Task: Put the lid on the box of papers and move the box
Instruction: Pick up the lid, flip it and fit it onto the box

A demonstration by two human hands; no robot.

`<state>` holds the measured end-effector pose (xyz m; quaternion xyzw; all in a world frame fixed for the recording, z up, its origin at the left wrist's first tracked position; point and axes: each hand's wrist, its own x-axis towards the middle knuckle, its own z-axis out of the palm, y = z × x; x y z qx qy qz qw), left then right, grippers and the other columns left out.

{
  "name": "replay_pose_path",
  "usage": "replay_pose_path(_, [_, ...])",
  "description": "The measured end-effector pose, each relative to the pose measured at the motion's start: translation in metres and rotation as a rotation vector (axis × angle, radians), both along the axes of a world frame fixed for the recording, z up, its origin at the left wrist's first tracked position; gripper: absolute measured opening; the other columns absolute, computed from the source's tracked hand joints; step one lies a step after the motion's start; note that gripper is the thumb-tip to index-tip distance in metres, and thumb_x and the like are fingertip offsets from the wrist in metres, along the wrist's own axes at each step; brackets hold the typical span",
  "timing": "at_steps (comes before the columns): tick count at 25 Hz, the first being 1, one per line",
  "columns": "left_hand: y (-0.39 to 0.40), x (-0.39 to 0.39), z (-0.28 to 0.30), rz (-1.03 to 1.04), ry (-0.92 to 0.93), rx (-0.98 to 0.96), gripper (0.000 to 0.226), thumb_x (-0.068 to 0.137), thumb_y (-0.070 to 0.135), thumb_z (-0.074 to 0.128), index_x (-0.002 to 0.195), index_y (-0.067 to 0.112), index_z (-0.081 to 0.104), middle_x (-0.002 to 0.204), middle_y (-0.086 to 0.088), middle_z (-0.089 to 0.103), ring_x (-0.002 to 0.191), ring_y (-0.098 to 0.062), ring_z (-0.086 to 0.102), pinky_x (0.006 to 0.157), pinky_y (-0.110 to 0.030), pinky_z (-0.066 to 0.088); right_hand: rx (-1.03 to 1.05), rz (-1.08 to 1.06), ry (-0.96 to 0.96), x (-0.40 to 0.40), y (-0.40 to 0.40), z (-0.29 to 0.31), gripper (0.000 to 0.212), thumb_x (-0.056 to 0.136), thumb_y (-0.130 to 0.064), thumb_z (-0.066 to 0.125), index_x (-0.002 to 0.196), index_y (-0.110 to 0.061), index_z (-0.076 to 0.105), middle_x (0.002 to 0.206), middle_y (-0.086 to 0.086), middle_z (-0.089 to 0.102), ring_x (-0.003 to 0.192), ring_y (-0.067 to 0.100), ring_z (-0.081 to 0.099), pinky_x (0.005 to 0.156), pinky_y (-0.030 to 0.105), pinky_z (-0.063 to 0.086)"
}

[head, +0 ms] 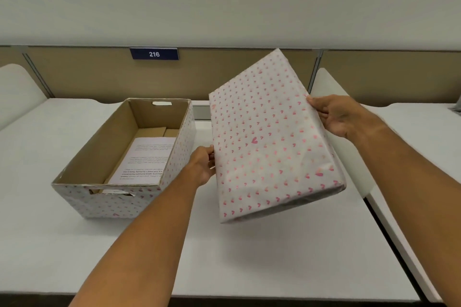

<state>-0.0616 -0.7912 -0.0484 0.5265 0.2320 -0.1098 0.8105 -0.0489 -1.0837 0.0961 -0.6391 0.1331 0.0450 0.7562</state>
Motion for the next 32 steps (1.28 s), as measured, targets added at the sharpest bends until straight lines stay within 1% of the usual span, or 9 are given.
replay_pose_path(2, [0.011, 0.004, 0.008, -0.012, -0.019, 0.031, 0.02, 0.098, 0.02, 0.048, 0.1, 0.01, 0.066, 0.094, -0.008, 0.066, 0.087, -0.022, 0.062, 0.074, -0.037, 0.055, -0.117, -0.035, 0.059, 0.005, -0.012, -0.013, 0.019, 0.086, -0.012, 0.071, 0.101, -0.001, 0.069, 0.099, 0.01, 0.073, 0.07, 0.016, 0.073, 0.051, 0.024, 0.057])
replay_pose_path(4, [0.018, 0.008, 0.017, -0.023, -0.038, 0.059, 0.016, 0.095, 0.021, 0.056, 0.098, 0.009, 0.066, 0.088, -0.008, 0.067, 0.083, -0.021, 0.063, 0.077, -0.036, 0.057, -0.157, -0.034, 0.114, 0.007, -0.02, -0.023, 0.021, 0.085, -0.017, 0.072, 0.101, -0.004, 0.067, 0.101, 0.01, 0.072, 0.073, 0.017, 0.071, 0.053, 0.027, 0.056])
replay_pose_path(6, [0.023, 0.01, 0.028, -0.032, -0.051, 0.088, 0.016, 0.091, 0.024, 0.064, 0.096, 0.009, 0.066, 0.087, -0.007, 0.069, 0.082, -0.021, 0.066, 0.074, -0.035, 0.059, -0.148, -0.006, 0.145, 0.007, -0.023, -0.027, 0.03, 0.082, -0.023, 0.076, 0.104, -0.005, 0.065, 0.102, 0.011, 0.071, 0.08, 0.019, 0.07, 0.056, 0.029, 0.056])
replay_pose_path(9, [0.035, 0.013, 0.046, -0.059, -0.064, 0.132, 0.017, 0.089, 0.023, 0.068, 0.096, 0.008, 0.065, 0.087, -0.007, 0.069, 0.08, -0.019, 0.067, 0.067, -0.031, 0.058, -0.128, 0.026, 0.167, 0.006, -0.021, -0.029, 0.044, 0.078, -0.022, 0.078, 0.114, -0.003, 0.062, 0.104, 0.013, 0.07, 0.087, 0.023, 0.069, 0.065, 0.033, 0.057])
replay_pose_path(13, [0.061, 0.012, 0.07, -0.071, -0.068, 0.225, 0.022, 0.085, 0.02, 0.072, 0.101, 0.005, 0.066, 0.086, -0.007, 0.068, 0.075, -0.017, 0.066, 0.062, -0.027, 0.057, -0.115, 0.079, 0.192, 0.009, -0.006, -0.029, 0.045, 0.078, -0.02, 0.078, 0.116, -0.002, 0.062, 0.104, 0.013, 0.069, 0.088, 0.023, 0.068, 0.067, 0.034, 0.056])
replay_pose_path(18, [0.111, -0.001, 0.093, -0.03, -0.099, 0.304, 0.033, 0.082, 0.022, 0.076, 0.108, 0.003, 0.068, 0.087, -0.006, 0.071, 0.075, -0.015, 0.069, 0.059, -0.025, 0.058, -0.1, 0.168, 0.196, 0.014, 0.037, -0.029, 0.045, 0.078, -0.021, 0.078, 0.116, -0.002, 0.062, 0.103, 0.012, 0.07, 0.089, 0.022, 0.07, 0.064, 0.033, 0.058])
replay_pose_path(23, [0.175, -0.014, 0.106, 0.032, -0.093, 0.368, 0.029, 0.081, 0.025, 0.076, 0.1, 0.005, 0.067, 0.068, -0.002, 0.077, 0.059, -0.013, 0.074, 0.049, -0.024, 0.057, -0.095, 0.242, 0.17, 0.015, 0.101, -0.024, 0.044, 0.075, -0.019, 0.081, 0.111, 0.0, 0.064, 0.108, 0.016, 0.072, 0.09, 0.023, 0.072, 0.057, 0.031, 0.062])
replay_pose_path(28, [0.252, -0.016, 0.11, 0.051, -0.105, 0.402, 0.031, 0.079, 0.028, 0.077, 0.1, 0.007, 0.068, 0.086, -0.006, 0.073, 0.073, -0.017, 0.072, 0.053, -0.026, 0.058, -0.095, 0.277, 0.155, 0.019, 0.176, -0.025, 0.045, 0.075, -0.018, 0.082, 0.112, 0.001, 0.064, 0.107, 0.017, 0.071, 0.09, 0.024, 0.072, 0.058, 0.031, 0.062])
replay_pose_path(32, [0.312, -0.006, 0.111, 0.022, -0.09, 0.438, 0.029, 0.078, 0.026, 0.077, 0.098, 0.007, 0.066, 0.089, -0.007, 0.07, 0.077, -0.019, 0.069, 0.063, -0.029, 0.057, -0.125, 0.26, 0.181, 0.023, 0.236, -0.035, 0.04, 0.076, -0.019, 0.081, 0.107, 0.001, 0.065, 0.098, 0.015, 0.072, 0.083, 0.023, 0.072, 0.054, 0.03, 0.062])
